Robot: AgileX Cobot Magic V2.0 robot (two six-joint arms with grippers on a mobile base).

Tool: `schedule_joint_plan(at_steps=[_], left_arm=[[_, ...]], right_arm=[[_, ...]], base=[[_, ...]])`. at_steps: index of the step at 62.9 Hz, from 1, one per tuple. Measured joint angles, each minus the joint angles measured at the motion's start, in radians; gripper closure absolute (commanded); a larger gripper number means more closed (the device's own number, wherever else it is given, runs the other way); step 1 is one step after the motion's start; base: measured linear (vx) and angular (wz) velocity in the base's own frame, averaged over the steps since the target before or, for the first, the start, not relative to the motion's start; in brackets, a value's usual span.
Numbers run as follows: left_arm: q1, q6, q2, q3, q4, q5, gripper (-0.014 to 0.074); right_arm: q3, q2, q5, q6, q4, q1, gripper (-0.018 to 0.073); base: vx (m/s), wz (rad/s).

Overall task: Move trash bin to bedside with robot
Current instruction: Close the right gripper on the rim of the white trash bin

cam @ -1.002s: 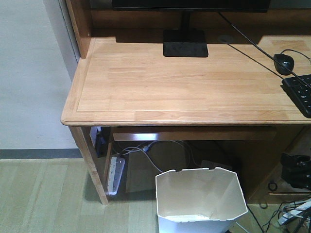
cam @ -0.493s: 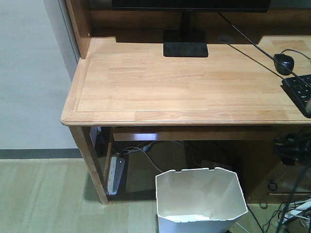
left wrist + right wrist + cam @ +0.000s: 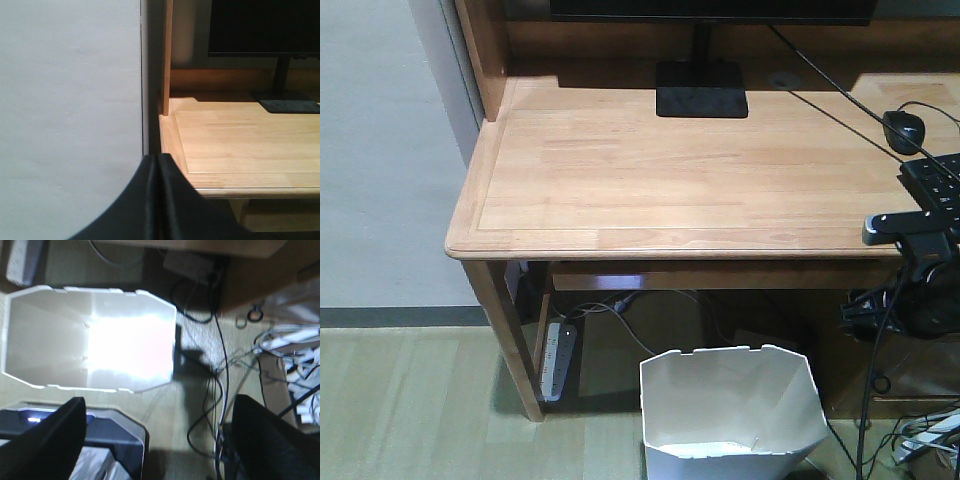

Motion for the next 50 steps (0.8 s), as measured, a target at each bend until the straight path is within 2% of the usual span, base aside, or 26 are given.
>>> schedule_joint_plan(at_steps=[16, 29, 50], left_arm=[[0.000, 0.000, 0.000, 0.000, 0.000, 0.000, 0.0602], [0.000, 0.000, 0.000, 0.000, 0.000, 0.000, 0.0602], [0.000, 0.000, 0.000, 0.000, 0.000, 0.000, 0.0602]], right_arm=[[-0.006, 0.215, -0.112, -0.138, 0.082, -0.083, -0.0006], [-0.045, 0.388, -0.210, -0.244, 0.134, -0.086, -0.0006], [-0.233, 0.727, -0.287, -0.297, 0.145, -0.086, -0.0002]], base=[[0.00, 0.00], [0.00, -0.01], [0.00, 0.00]])
